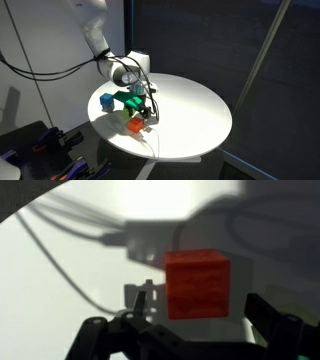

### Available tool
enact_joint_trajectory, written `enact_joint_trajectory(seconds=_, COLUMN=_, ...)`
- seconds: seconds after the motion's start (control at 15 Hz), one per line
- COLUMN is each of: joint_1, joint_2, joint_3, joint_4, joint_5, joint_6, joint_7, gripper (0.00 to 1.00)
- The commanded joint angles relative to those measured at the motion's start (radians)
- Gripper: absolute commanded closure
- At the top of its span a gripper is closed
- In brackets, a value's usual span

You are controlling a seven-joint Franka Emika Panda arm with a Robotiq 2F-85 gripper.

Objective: Put the orange cube on the green cube

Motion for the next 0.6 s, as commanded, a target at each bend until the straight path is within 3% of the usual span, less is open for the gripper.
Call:
enact_joint_trajectory(seconds=0.0, joint_1=-0.010, joint_2=0.024, joint_3=0.006, joint_4=0.016, joint_5=-0.009, joint_6=0.021, joint_7=0.023, gripper=0.00)
enact_joint_trajectory(seconds=0.27, joint_1=-0.012, joint_2=0.042, joint_3=0.005, joint_4=0.022, joint_5=-0.010, joint_6=0.022, joint_7=0.024, gripper=0.00)
enact_joint_trajectory(seconds=0.33, joint_1=-0.013, joint_2=0.047, joint_3=0.005, joint_4=0.024, joint_5=-0.011, joint_6=0.020, joint_7=0.023, gripper=0.25)
enact_joint_trajectory(seconds=0.4, joint_1=-0.014, joint_2=0.051, joint_3=0.005, joint_4=0.026, joint_5=-0.012, joint_6=0.019, joint_7=0.021, gripper=0.26)
enact_joint_trajectory(seconds=0.53, joint_1=-0.015, joint_2=0.057, joint_3=0.005, joint_4=0.029, joint_5=-0.013, joint_6=0.018, joint_7=0.021, gripper=0.42)
